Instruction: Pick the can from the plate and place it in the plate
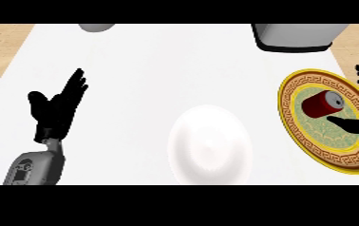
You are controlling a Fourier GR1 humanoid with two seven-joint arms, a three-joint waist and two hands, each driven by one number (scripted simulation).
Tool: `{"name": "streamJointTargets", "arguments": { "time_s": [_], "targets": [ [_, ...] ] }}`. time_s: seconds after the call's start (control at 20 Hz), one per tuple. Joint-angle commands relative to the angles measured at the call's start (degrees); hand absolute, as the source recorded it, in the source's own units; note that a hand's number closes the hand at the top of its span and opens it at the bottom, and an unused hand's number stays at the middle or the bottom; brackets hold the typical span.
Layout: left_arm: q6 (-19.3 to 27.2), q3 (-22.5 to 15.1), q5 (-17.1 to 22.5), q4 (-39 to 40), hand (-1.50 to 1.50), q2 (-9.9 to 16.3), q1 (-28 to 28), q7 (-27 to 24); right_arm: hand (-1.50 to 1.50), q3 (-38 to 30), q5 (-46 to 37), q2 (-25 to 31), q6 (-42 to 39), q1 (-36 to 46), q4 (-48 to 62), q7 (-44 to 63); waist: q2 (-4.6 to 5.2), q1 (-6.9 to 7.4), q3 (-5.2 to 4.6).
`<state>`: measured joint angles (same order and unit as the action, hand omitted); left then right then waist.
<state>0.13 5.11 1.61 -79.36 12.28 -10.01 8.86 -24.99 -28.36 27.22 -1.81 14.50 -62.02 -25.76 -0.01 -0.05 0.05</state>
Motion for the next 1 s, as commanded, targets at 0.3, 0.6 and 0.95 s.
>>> {"name": "streamJointTargets", "arguments": {
  "time_s": [0.3,0.6,0.95],
  "targets": [
    [-1.20,1.72,0.55,1.20,0.00,1.06,2.19,-2.24,-1.50,-9.54,22.49,-0.43,-17.07,-2.97,-9.11,3.39,-0.19,-0.88,-0.10],
    [-1.79,0.61,0.63,-3.70,0.00,0.82,4.00,-0.13,-1.50,-10.78,33.13,0.47,-27.82,-2.70,-9.83,17.49,-0.24,-0.16,-0.08],
    [-3.79,3.04,1.55,-0.62,0.00,1.78,0.11,0.13,-1.50,-12.29,32.70,3.63,-29.75,-7.14,-2.31,4.13,0.02,0.06,-0.04]
  ]
}}
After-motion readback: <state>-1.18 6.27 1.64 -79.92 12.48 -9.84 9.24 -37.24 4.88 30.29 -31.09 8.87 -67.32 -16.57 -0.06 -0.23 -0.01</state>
